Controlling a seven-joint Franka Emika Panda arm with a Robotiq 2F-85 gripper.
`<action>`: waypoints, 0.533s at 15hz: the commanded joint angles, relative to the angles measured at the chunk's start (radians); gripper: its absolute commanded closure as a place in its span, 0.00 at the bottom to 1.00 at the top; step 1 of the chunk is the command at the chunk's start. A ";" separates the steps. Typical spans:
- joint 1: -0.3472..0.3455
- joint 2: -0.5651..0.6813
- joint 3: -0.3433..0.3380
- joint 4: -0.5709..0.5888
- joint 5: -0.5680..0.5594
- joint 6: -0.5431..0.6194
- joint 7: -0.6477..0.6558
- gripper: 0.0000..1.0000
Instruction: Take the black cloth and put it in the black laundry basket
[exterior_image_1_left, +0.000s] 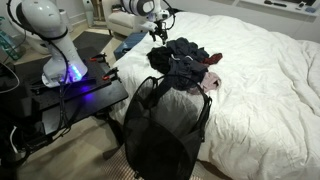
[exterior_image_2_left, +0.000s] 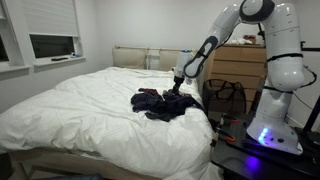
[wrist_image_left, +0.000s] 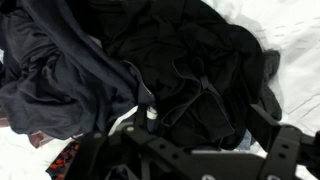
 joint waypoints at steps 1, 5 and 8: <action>-0.017 0.095 0.020 0.096 0.046 0.003 -0.069 0.00; -0.026 0.183 0.034 0.171 0.063 -0.005 -0.094 0.00; -0.043 0.246 0.058 0.210 0.079 -0.010 -0.119 0.00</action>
